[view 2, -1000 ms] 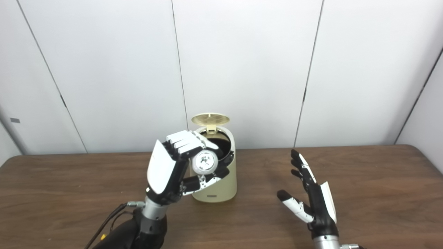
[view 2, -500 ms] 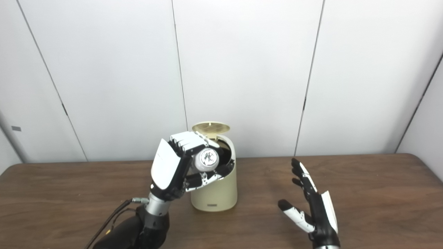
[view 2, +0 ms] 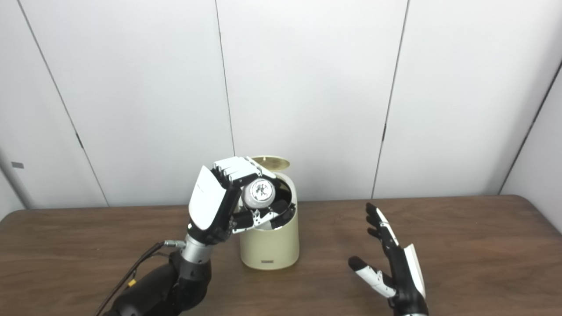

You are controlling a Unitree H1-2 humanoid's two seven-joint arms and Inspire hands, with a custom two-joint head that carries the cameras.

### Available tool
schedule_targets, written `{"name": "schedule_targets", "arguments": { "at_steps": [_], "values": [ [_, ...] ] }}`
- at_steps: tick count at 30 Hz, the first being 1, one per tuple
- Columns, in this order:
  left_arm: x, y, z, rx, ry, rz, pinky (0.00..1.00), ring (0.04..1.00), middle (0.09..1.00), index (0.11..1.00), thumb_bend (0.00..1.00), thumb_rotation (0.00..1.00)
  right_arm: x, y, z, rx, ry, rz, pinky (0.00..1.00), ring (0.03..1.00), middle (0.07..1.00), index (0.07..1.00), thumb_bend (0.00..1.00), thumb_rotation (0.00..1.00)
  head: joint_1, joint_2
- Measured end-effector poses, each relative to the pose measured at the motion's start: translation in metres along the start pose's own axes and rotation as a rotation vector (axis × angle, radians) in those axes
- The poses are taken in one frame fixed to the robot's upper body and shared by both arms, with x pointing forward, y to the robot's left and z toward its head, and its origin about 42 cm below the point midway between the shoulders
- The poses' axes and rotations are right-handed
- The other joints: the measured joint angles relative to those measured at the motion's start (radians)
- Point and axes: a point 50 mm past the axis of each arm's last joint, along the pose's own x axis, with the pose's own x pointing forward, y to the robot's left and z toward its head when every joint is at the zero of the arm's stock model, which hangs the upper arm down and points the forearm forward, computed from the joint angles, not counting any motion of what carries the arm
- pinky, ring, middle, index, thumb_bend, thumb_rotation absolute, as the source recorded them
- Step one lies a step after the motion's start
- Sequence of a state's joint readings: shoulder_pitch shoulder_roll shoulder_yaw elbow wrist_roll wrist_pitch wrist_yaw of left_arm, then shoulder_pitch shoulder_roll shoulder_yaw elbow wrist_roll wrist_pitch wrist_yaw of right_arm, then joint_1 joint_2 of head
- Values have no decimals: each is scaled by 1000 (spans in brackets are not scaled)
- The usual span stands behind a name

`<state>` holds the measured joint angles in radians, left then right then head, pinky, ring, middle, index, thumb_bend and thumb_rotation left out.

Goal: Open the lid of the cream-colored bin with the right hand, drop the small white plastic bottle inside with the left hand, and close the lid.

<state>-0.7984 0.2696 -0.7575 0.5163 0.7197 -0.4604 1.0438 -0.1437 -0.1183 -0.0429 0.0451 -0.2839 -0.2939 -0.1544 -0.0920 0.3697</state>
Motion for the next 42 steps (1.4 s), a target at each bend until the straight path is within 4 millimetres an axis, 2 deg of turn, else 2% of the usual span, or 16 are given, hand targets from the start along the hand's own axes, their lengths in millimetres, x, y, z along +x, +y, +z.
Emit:
{"name": "schedule_targets", "arguments": {
  "at_steps": [9, 15, 21, 30, 41, 42],
  "values": [
    [-2, -8, -2, -24, 16, -27, 389, 500, 475, 457, 503, 0, -8, 8, 6, 28, 18, 15, 787, 877, 906, 904, 971, 834, -41, 0],
    [-11, -15, -2, -45, 47, -51, 403, 512, 476, 450, 501, 0, -16, 16, 16, 42, 23, 28, 854, 911, 912, 905, 971, 832, -54, 6],
    [-6, -16, -5, -55, 64, -40, 407, 514, 479, 448, 501, 0, -17, 15, 19, 36, 32, 26, 883, 920, 914, 908, 963, 822, -66, 15],
    [-12, -24, -3, -75, 84, -59, 383, 513, 479, 452, 501, 0, -23, 13, 23, 48, 39, 24, 899, 926, 917, 911, 953, 807, -66, 21],
    [-18, -27, -5, -113, 165, -57, 426, 511, 483, 461, 502, 0, -29, 18, 28, 62, 46, 28, 879, 927, 921, 910, 955, 826, -72, 31],
    [-19, -27, -7, -115, 178, -59, 456, 557, 500, 466, 512, 0, -29, 18, 29, 61, 46, 27, 883, 928, 922, 911, 941, 823, -68, 31]
  ]
}}
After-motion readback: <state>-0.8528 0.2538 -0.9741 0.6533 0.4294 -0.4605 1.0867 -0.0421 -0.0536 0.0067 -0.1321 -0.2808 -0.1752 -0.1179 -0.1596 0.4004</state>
